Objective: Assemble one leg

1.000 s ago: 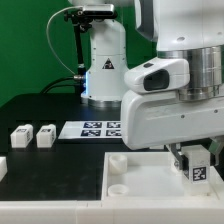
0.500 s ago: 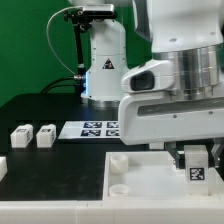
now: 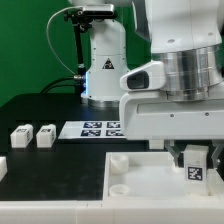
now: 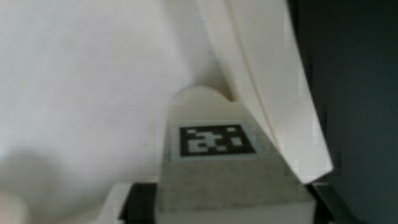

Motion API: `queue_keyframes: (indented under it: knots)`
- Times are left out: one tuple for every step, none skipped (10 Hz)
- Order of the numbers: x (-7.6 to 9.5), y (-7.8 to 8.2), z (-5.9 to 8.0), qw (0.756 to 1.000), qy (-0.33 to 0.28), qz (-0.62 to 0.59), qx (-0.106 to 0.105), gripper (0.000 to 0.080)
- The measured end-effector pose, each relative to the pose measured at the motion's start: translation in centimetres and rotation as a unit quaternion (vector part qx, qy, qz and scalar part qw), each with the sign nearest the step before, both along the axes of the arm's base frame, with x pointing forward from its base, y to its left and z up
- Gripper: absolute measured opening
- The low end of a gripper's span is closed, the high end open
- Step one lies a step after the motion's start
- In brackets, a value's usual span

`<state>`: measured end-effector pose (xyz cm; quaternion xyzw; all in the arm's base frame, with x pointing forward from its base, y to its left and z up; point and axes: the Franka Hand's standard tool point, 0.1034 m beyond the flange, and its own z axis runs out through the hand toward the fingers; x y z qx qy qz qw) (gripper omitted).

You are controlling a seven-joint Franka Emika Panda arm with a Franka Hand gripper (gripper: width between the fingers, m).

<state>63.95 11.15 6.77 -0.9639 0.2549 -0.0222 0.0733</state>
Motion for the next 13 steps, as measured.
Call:
queue_keyframes:
  knots:
    - [-0.15, 0.03, -0.05, 0.995, 0.002, -0.095, 0.009, 0.0291]
    - [-0.24, 0.15, -0.07, 0.974, 0.015, -0.223, 0.031, 0.0292]
    - [-0.30, 0.48, -0.07, 0.943, 0.033, -0.327, 0.048, 0.0294]
    - [-0.30, 0.71, -0.07, 0.910, 0.046, -0.408, 0.061, 0.0294]
    - [-0.21, 0.70, -0.08, 0.876, 0.054, -0.474, 0.073, 0.0294]
    - [-0.10, 0.69, 0.03, 0.844, 0.065, -0.527, 0.079, 0.0294]
    - [-0.11, 0.57, 0.08, 0.829, 0.074, -0.548, 0.082, 0.0294]
    - [-0.17, 0.58, 0.08, 0.826, 0.078, -0.552, 0.080, 0.0294]
    - [-0.21, 0.56, 0.01, 0.833, 0.076, -0.543, 0.079, 0.0294]
    - [-0.23, 0.50, -0.09, 0.860, 0.069, -0.501, 0.075, 0.0402]
    - [-0.32, 0.33, -0.38, 0.892, 0.061, -0.443, 0.068, 0.0540]
    - [-0.50, 0.46, -0.30, 0.942, 0.054, -0.326, 0.053, 0.0615]
    - [-0.43, 0.89, -0.05, 0.949, 0.051, -0.306, 0.053, 0.0615]
